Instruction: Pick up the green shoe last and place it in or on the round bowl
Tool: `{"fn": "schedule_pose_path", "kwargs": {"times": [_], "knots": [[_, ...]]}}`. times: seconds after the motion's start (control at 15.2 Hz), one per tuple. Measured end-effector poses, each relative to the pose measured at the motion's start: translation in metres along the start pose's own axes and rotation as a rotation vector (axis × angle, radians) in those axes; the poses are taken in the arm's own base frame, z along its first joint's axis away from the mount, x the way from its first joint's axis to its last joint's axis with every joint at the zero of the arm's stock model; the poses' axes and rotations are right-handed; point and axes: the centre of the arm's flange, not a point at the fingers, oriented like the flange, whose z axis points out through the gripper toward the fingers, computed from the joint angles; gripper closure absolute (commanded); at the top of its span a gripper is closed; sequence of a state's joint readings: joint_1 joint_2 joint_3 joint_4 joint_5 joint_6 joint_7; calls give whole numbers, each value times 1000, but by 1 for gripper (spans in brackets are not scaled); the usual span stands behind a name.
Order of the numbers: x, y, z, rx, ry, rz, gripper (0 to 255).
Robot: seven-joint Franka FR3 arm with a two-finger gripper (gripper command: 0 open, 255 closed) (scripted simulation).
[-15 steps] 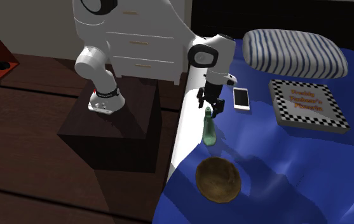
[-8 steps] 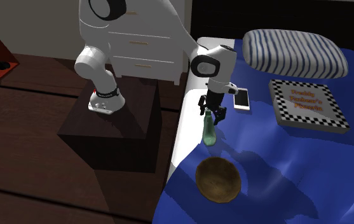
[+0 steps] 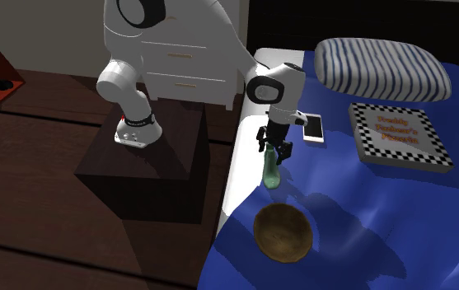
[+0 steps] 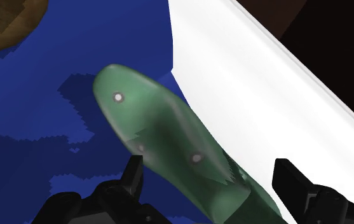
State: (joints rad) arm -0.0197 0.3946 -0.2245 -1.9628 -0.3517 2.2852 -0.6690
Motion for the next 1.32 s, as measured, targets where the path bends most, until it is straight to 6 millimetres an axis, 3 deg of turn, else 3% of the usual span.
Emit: {"fn": "schedule_pose_path", "kwargs": {"times": [0.07, 0.79, 1.32], "knots": [[0, 0, 0, 0, 0, 0, 255], [-1, 0, -2, 0, 0, 0, 255], [-11, 8, -38, 0, 0, 0, 255]]}}
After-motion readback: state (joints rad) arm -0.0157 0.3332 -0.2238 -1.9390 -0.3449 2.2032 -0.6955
